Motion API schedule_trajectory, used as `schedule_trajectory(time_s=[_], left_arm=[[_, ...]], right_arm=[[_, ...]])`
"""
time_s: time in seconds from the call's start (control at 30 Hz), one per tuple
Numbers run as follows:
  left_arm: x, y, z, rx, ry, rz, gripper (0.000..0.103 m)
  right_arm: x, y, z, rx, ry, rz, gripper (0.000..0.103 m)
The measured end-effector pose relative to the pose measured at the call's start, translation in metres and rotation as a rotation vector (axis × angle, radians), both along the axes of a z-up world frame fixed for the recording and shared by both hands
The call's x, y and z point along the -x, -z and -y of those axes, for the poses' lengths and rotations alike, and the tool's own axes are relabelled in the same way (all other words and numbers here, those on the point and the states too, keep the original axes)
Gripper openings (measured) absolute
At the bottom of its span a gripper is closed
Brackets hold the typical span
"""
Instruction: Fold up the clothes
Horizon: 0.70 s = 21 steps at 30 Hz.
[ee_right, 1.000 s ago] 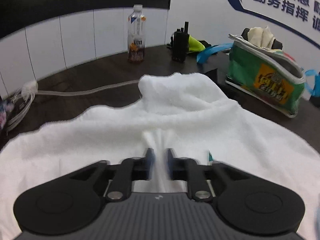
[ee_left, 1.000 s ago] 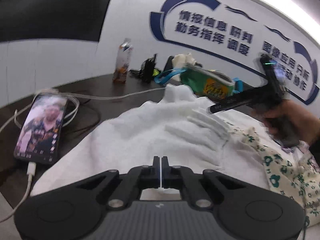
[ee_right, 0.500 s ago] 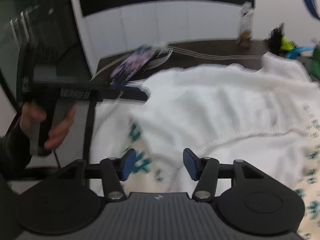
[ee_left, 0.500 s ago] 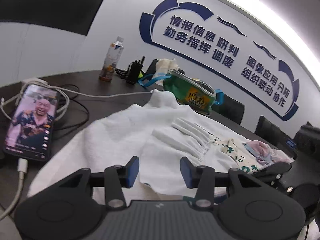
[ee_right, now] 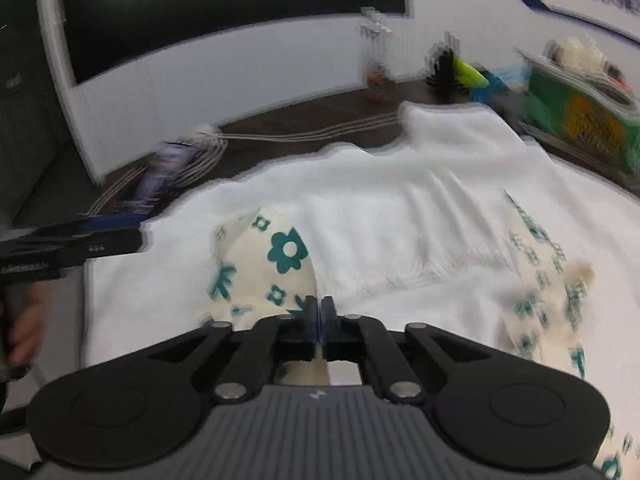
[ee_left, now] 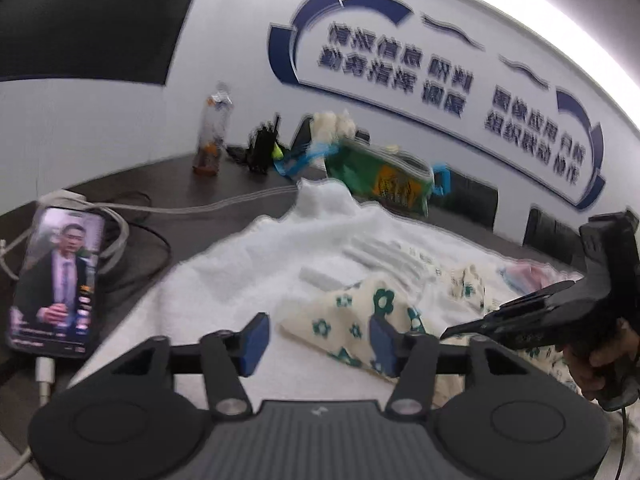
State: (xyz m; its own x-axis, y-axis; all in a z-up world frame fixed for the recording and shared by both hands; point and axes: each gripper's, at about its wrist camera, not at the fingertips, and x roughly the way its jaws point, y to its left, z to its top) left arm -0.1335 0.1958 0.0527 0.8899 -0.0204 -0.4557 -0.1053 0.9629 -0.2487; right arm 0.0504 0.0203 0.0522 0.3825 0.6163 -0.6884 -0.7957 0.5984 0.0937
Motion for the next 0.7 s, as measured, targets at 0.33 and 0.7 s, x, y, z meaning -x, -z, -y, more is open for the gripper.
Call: schedule_trajectory(time_s=[0.33, 0.7], left_arm=[[-0.051, 0.015, 0.006, 0.145, 0.035, -0.121, 0.067], [-0.082, 0.031, -0.009, 0.248, -0.022, -0.193, 0.002]], right_arm=[[0.048, -0.018, 0.056, -0.082, 0.081, 0.097, 0.047], [0.114, 0.039, 0.042, 0.026, 0.028, 0.109, 0.041]])
